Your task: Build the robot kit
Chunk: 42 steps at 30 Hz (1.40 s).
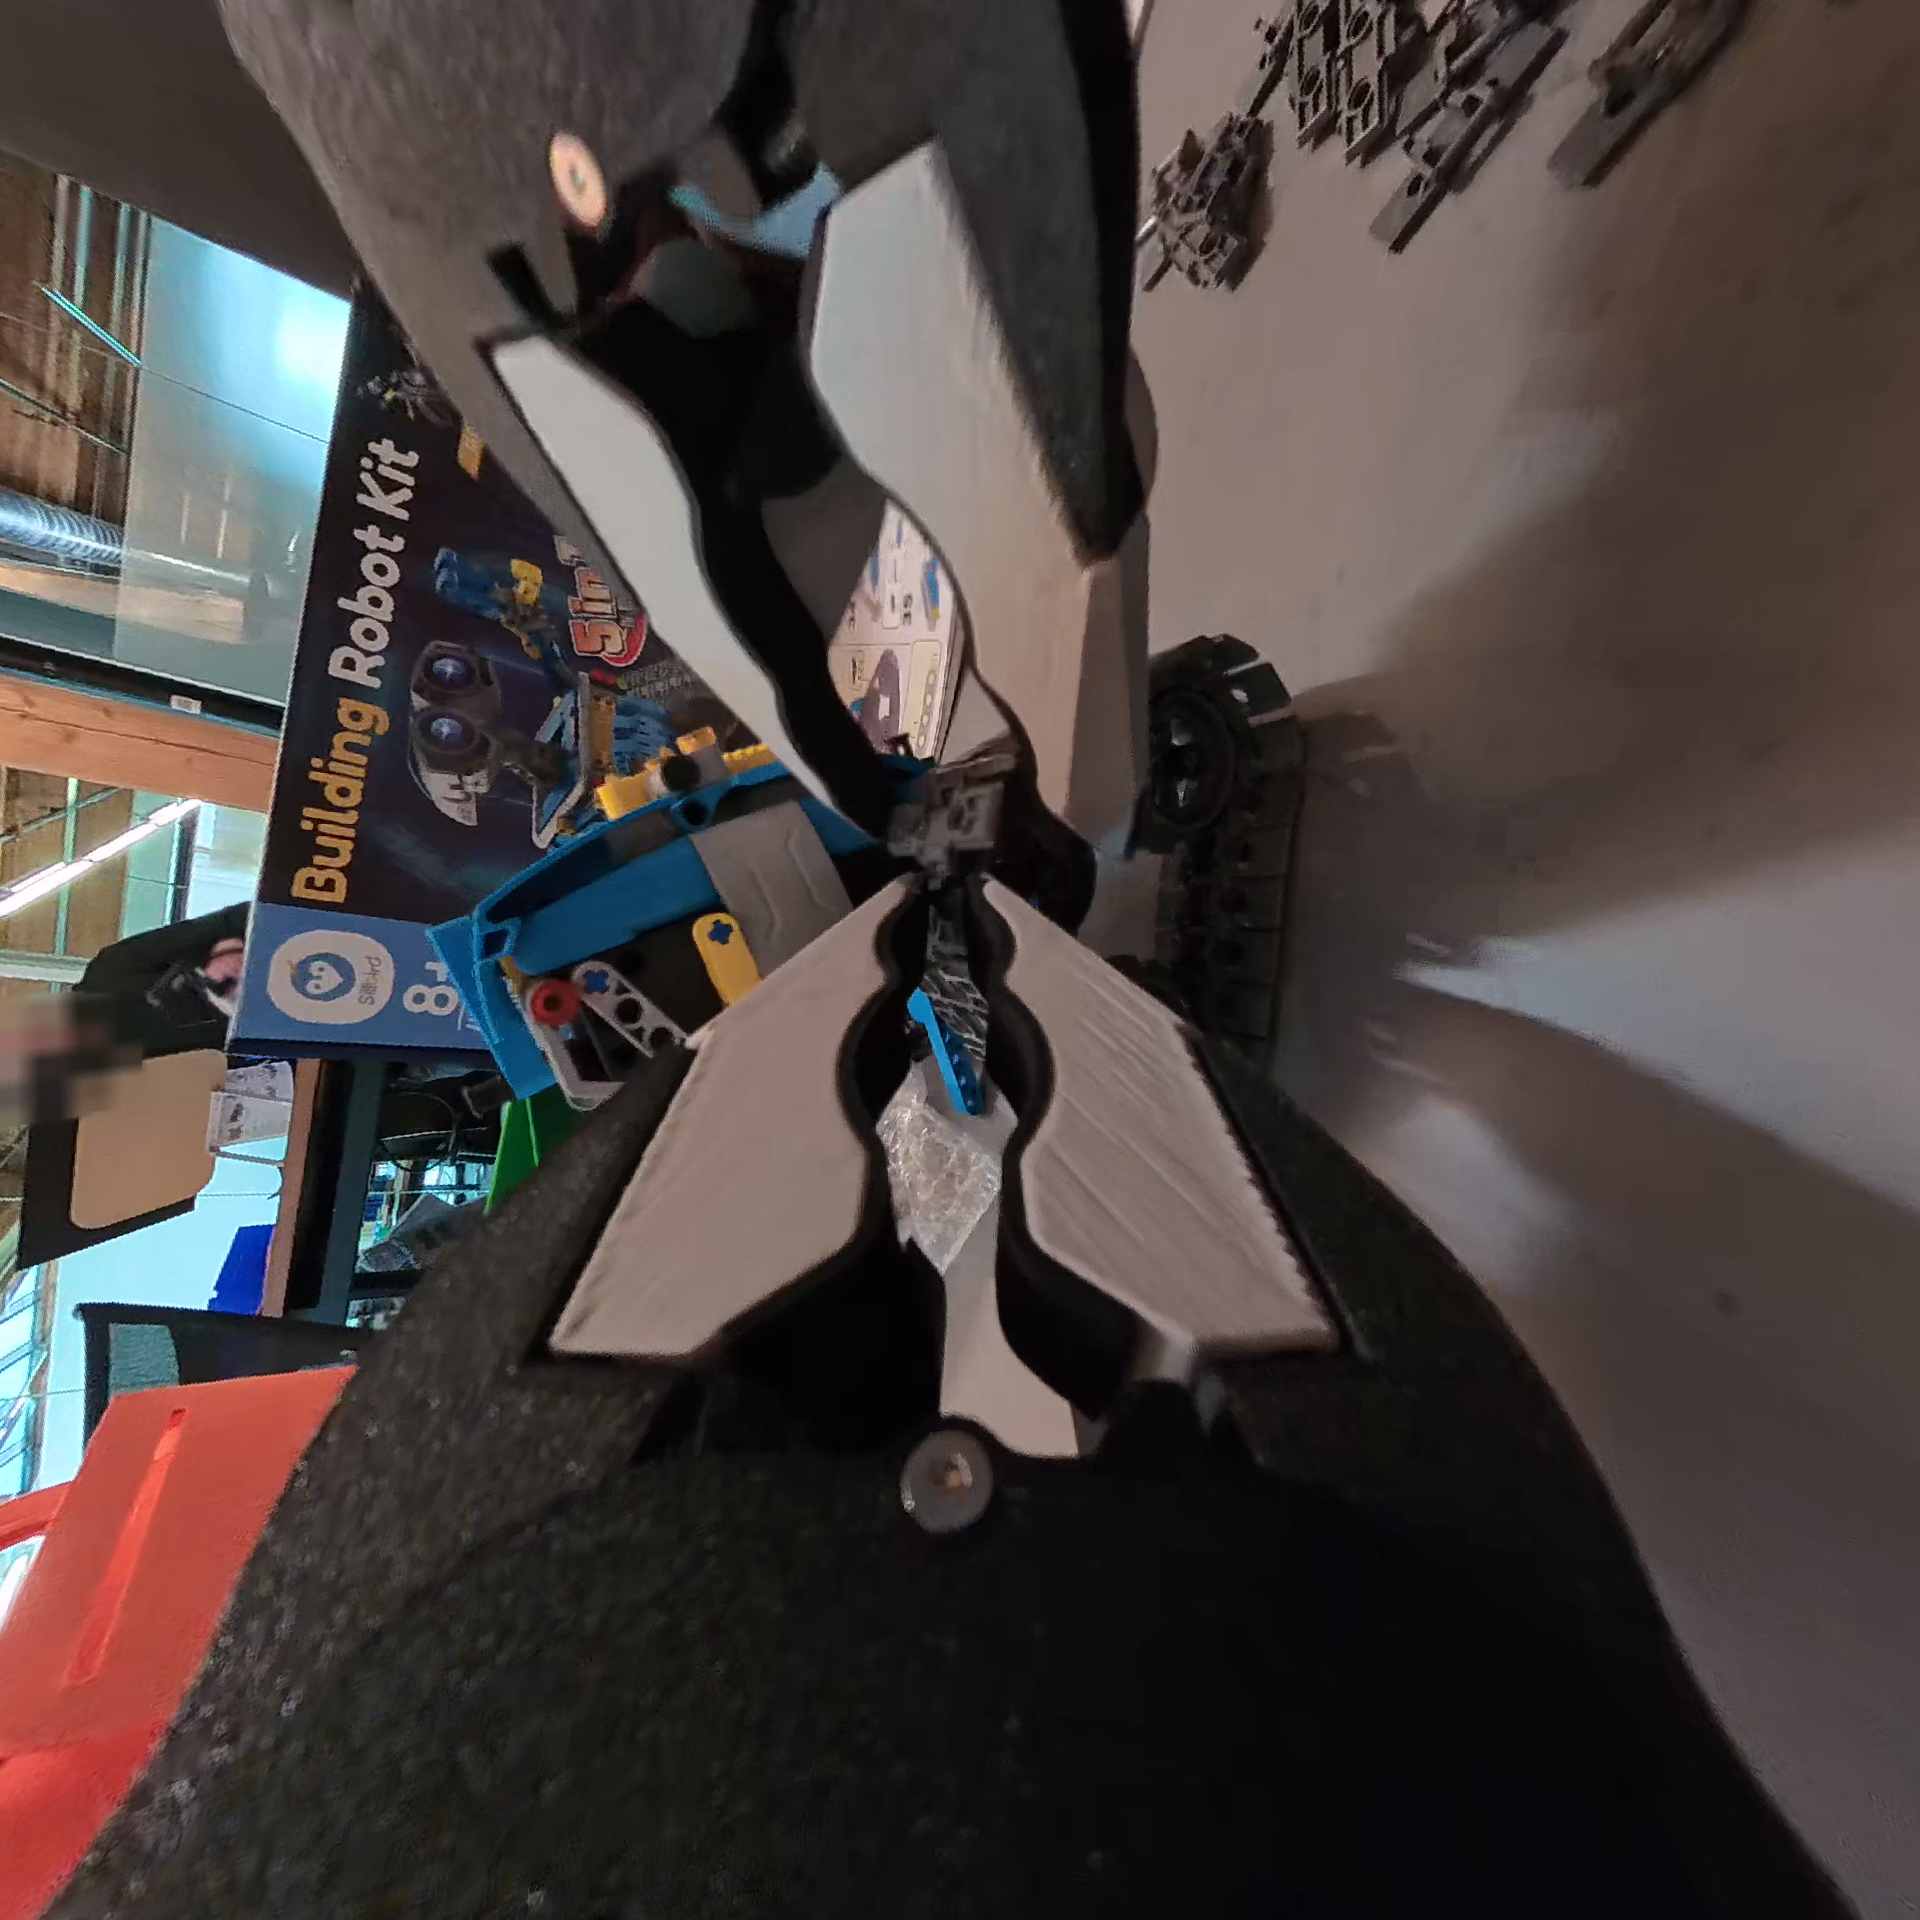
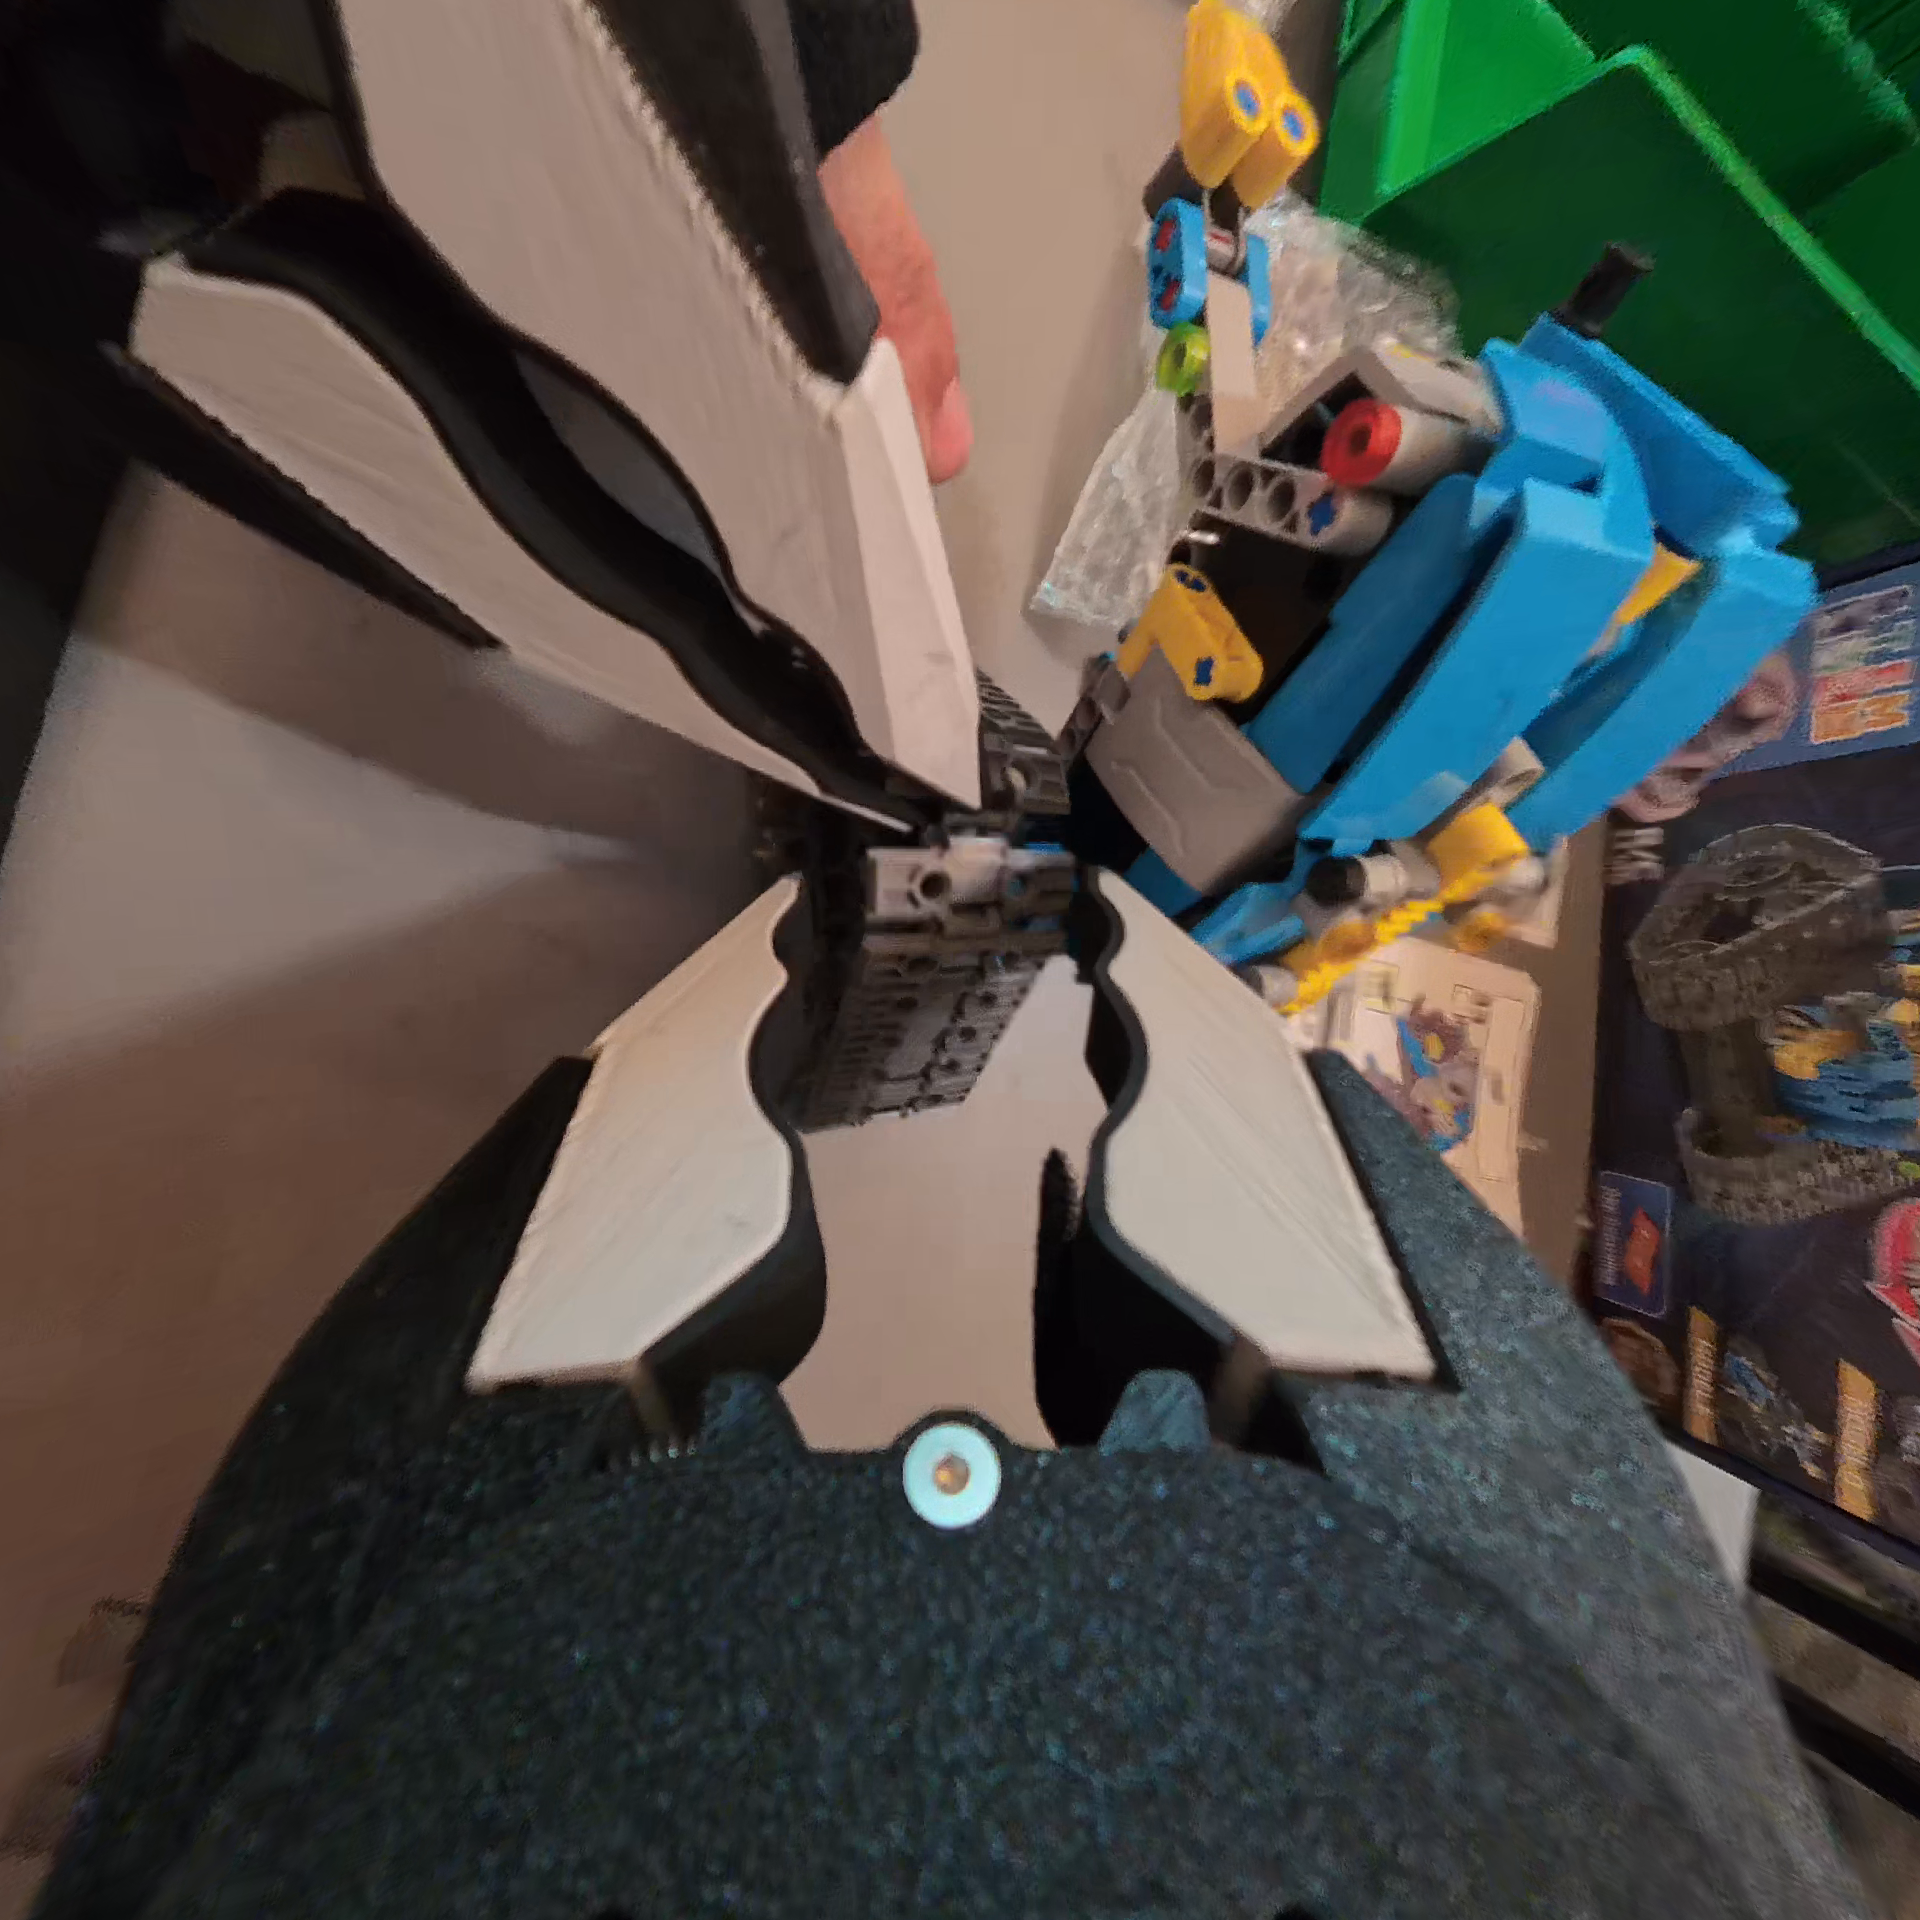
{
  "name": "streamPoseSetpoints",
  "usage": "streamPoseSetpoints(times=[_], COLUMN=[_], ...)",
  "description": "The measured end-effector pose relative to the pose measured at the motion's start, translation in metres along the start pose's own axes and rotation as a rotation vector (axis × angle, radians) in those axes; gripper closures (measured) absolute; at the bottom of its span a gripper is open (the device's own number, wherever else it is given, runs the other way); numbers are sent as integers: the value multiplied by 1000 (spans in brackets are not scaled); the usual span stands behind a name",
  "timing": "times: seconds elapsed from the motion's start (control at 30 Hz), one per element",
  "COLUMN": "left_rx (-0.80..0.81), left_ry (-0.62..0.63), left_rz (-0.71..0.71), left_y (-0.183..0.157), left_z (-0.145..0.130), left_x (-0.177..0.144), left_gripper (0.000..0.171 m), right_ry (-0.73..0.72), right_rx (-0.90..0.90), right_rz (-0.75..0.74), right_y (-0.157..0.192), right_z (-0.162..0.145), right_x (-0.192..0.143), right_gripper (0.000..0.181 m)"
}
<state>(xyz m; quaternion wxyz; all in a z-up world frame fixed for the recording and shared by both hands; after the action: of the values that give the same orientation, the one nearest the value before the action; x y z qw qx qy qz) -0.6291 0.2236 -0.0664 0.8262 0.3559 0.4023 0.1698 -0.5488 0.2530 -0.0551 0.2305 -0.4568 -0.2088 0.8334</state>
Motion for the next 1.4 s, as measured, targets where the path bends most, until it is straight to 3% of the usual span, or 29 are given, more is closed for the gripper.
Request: streamPoseSetpoints(times=[0.1, 0.2, 0.3, 0.43, 0.57, 0.73, 0.93, 1.13, 1.27, 1.4], left_rx=[6, 15, 42, 73, -41, -167, -259, -469, -532, -536], left_ry=[2, 5, 17, 45, 0, -18, -8, 23, 62, 97], left_rz=[5, 11, 26, 105, 175, 184, 204, 163, 134, 144], left_y=[-1, -1, -3, -9, -14, -15, -3, -1, -10, -17], left_z=[0, 1, 2, 2, -7, -23, -43, -91, -109, -116], left_x=[0, 1, 1, 0, -7, -15, -28, -47, -47, -44], left_gripper=[165, 165, 165, 164, 164, 164, 164, 163, 162, 163], right_ry=[-94, -114, -125, -209, -181, -197, -169, -102, 1, 111], right_rx=[-46, -60, 15, 244, 342, 361, 388, 497, 572, 597], right_rz=[-129, -164, -104, 18, 91, 97, 140, 79, 54, 14], right_y=[-3, 1, 5, -9, -4, 7, 4, 5, 16, 24], right_z=[-3, -11, -19, -28, -35, -18, -19, -56, -86, -109], right_x=[-13, -14, -15, -26, -18, -2, -2, -21, -28, -36], right_gripper=[135, 138, 126, 130, 121, 120, 154, 167, 164, 148])
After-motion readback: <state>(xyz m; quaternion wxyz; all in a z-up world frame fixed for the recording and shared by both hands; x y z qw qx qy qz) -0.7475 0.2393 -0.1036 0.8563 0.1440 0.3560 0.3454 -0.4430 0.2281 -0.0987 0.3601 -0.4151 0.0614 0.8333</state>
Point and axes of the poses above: each gripper's, where its closed fingertips meet, x out along the fingers, z out of its top, y = z × x across the jaws, the point moved 7 cm from there along -x, back along the fingers, and after that the axes turned 12 degrees about -z, right-handed, at the moved point
